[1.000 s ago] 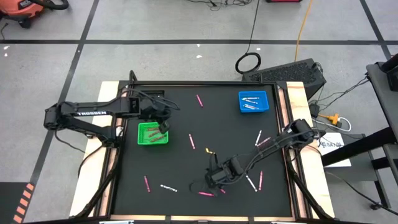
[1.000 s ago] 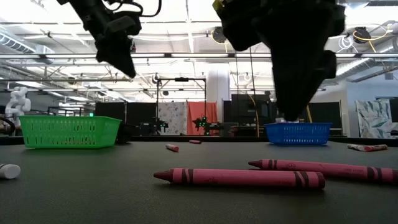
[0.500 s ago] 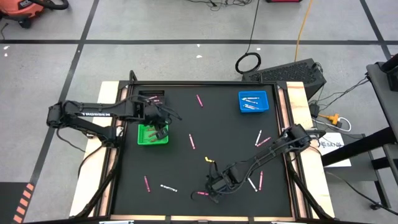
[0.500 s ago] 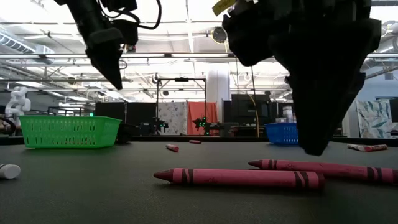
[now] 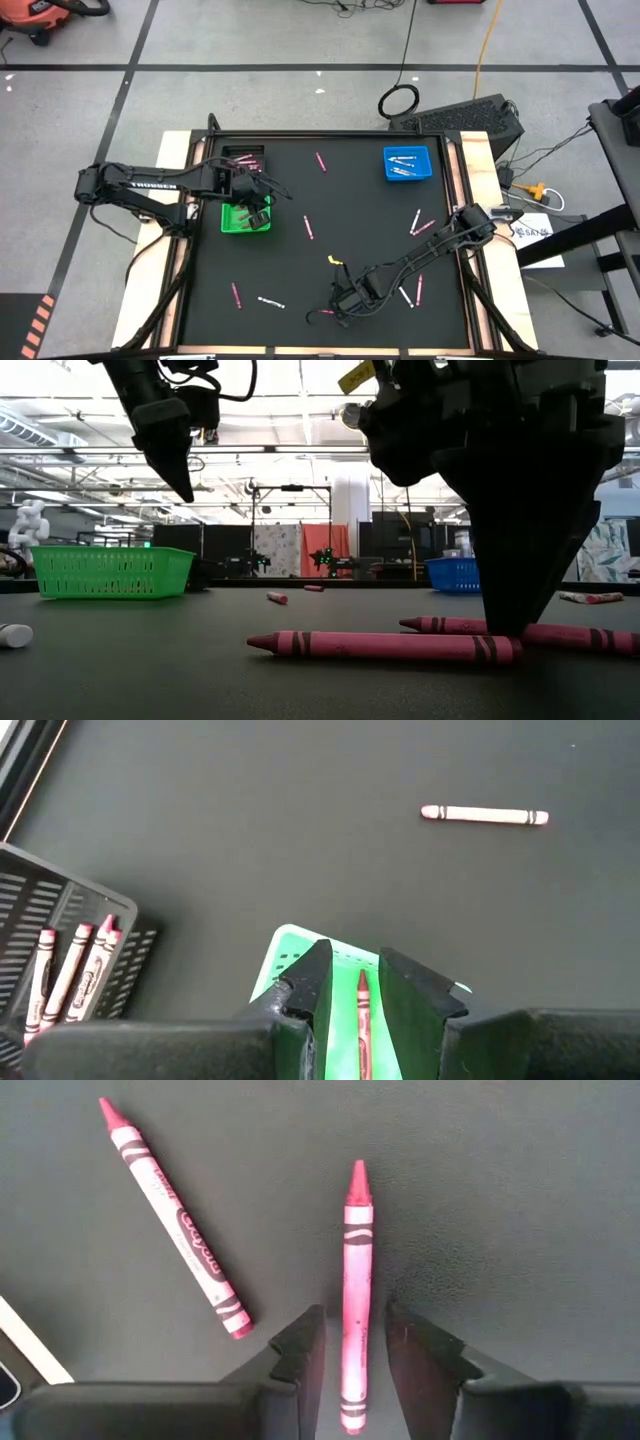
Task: Sort crayons
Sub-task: Put the red crayon into the green bin
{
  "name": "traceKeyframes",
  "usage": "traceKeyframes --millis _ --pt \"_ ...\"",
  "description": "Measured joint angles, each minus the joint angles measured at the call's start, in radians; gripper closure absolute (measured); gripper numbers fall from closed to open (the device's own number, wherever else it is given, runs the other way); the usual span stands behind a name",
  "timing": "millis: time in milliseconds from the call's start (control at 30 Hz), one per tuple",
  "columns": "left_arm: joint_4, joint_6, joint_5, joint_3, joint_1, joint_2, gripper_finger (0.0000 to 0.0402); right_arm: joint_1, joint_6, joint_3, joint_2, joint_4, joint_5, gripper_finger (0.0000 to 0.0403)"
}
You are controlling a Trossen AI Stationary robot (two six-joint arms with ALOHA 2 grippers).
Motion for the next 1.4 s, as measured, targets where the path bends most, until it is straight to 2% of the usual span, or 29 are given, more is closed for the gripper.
traceKeyframes --millis 133,500,833,1067,1267,1400 --pt "0.0 -0.001 0.0 0.0 0.0 0.0 0.0311 0.002 0.012 -0.001 0.026 -0.018 -0.008 0.0316" --pt "0.001 -0.001 -0.001 0.0 0.0 0.0 0.0311 0.003 0.015 -0.003 0.033 -0.071 0.047 0.0394" --pt "0.001 0.023 0.026 0.0 0.0 0.0 0.0311 -0.02 -0.055 -0.005 -0.03 -0.055 0.066 0.0401" --pt "0.031 0.044 0.072 0.0 -0.014 0.0 0.0311 -0.049 -0.142 -0.008 -0.181 -0.05 0.288 0.0402" --pt "0.201 0.053 0.13 0.0 -0.074 0.0 0.0311 -0.058 -0.268 -0.009 -0.293 -0.031 0.45 0.0402" --pt "0.295 0.053 0.134 0.0 -0.121 0.0 0.0311 -0.061 -0.34 -0.006 -0.355 -0.003 0.567 0.0402"
